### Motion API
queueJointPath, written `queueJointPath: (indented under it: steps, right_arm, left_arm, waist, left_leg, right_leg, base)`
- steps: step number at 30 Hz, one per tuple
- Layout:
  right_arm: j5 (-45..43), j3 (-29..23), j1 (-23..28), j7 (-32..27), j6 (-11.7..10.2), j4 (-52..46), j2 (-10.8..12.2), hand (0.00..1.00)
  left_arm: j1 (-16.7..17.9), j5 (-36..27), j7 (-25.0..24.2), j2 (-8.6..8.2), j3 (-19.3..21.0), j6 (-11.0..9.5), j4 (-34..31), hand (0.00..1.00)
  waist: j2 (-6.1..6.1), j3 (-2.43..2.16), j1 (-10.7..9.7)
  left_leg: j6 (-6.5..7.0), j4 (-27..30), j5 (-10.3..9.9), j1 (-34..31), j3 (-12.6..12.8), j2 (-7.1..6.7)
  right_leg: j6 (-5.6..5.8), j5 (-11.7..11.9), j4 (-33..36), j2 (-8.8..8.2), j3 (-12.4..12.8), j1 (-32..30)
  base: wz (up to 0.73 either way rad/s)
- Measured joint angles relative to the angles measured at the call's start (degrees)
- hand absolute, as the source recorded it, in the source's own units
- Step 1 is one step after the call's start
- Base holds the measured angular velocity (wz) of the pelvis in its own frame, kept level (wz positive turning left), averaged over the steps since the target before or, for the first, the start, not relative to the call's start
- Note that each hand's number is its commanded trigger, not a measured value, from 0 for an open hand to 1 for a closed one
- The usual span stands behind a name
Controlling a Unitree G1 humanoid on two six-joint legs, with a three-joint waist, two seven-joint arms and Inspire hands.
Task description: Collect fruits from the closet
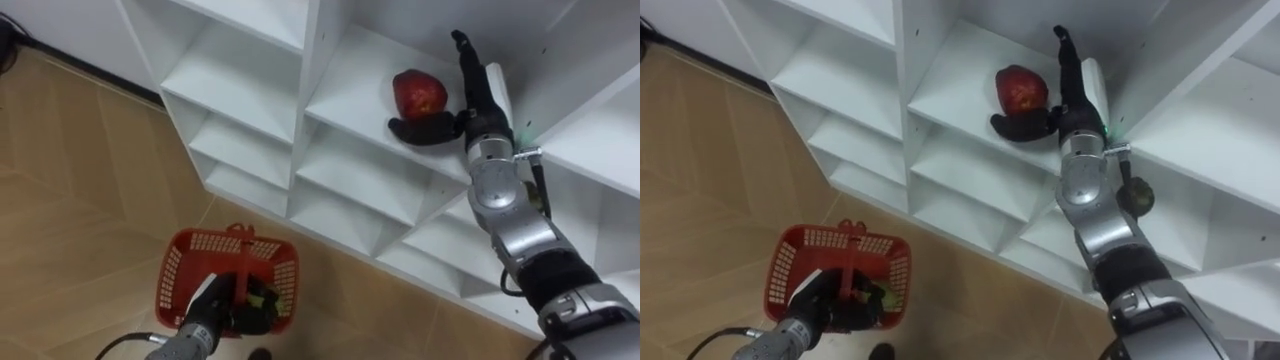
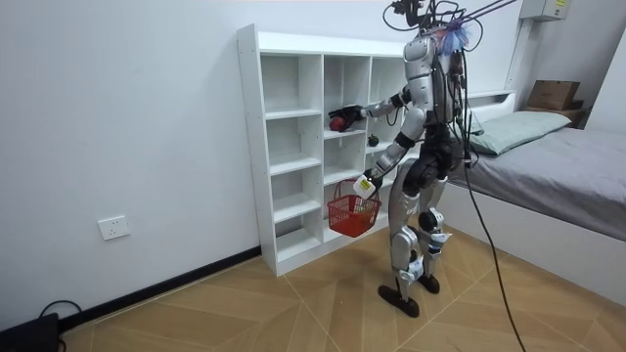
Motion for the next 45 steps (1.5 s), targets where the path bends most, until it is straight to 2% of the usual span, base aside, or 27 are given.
queueJointPath:
  steps: [5, 11, 16, 20, 21, 22, 23, 36, 45]
  right_arm:
    - [1.24, 0.05, -0.16, 0.63, 0.01, 0.84, 0.03, 0.00]
    - [2.17, -1.25, -1.04, 4.42, 0.14, 3.99, -0.06, 0.00]
    - [3.25, -1.75, -1.20, 6.39, 0.20, 4.33, -0.73, 0.00]
    - [3.23, -1.69, -1.20, 6.98, 0.27, 4.92, -0.96, 0.00]
    - [3.30, -1.64, -1.21, 7.18, 0.28, 5.10, -1.13, 0.47]
    - [3.41, -1.63, -1.29, 7.33, 0.28, 5.40, -1.19, 0.77]
    - [3.43, -1.63, -1.36, 7.41, 0.28, 5.60, -1.22, 1.00]
    - [3.38, -0.07, -2.11, 7.04, 0.88, 6.59, -2.82, 1.00]
    - [2.15, 0.21, -2.13, 5.77, 0.83, 6.08, -2.90, 1.00]
  left_arm:
    - [0.04, 0.07, -0.04, 0.00, -0.04, 0.02, 0.00, 1.00]
    - [-0.01, 0.09, -1.84, 0.17, 0.08, 0.38, -0.17, 1.00]
    - [-0.52, 0.08, -2.86, 0.51, 0.06, 1.65, -0.49, 1.00]
    - [-0.93, -0.03, -2.87, 1.03, -0.12, 1.66, -0.48, 1.00]
    - [-0.96, -0.07, -2.87, 1.26, -0.26, 1.66, -0.46, 1.00]
    - [-0.98, -0.08, -2.87, 1.52, -0.59, 1.67, -0.41, 1.00]
    - [-0.98, -0.08, -2.87, 1.66, -0.65, 1.68, -0.39, 1.00]
    - [-1.03, -0.64, -2.86, 3.08, -2.36, 1.86, -0.34, 1.00]
    - [-1.52, -0.17, -2.86, 3.13, -2.35, 1.84, -0.61, 1.00]
  waist:
    - [0.03, 0.07, 0.32]
    - [0.21, 0.20, 1.16]
    - [0.17, 0.17, 1.46]
    - [0.10, 0.13, 1.45]
    - [0.10, 0.13, 1.49]
    - [0.07, 0.11, 1.51]
    - [0.03, 0.09, 1.51]
    - [-0.57, 0.14, 1.71]
    - [-0.57, 0.14, 1.64]
  left_leg:
    - [0.02, 0.09, 0.22, 0.16, 0.56, -0.01]
    - [0.09, 0.00, 0.27, -0.01, 1.02, 0.02]
    - [-0.01, 0.11, 0.70, -0.61, 0.51, 0.01]
    - [-0.09, 0.09, 0.86, -0.55, -0.02, -0.03]
    - [-0.09, 0.07, 0.91, -0.55, -0.09, -0.07]
    - [-0.08, 0.07, 0.94, -0.54, -0.15, -0.09]
    - [-0.07, 0.08, 0.96, -0.54, -0.19, -0.11]
    - [0.33, 0.07, 1.26, -0.34, -0.18, -0.66]
    - [0.35, -0.08, 1.28, 0.02, 0.02, -0.66]
  right_leg:
    - [-0.01, 0.01, 0.10, -0.12, 0.27, -0.08]
    - [-0.01, 0.01, 0.31, -0.24, -0.15, -0.11]
    - [-0.27, 0.16, 0.47, -0.28, -0.60, -0.58]
    - [-0.27, 0.16, 0.94, -0.39, -1.18, -0.57]
    - [-0.27, 0.16, 0.95, -0.42, -1.42, -0.57]
    - [-0.27, 0.16, 0.99, -0.48, -1.69, -0.55]
    - [-0.27, 0.16, 1.02, -0.53, -1.86, -0.53]
    - [-0.24, 0.17, 1.16, -0.89, -2.58, -0.24]
    - [-0.24, 0.17, 1.00, -0.89, -2.46, 0.09]
  base:
    - [-0.02]
    - [-0.01]
    - [0.03]
    - [0.05]
    - [0.00]
    - [0.00]
    - [0.00]
    - [0.00]
    - [0.00]
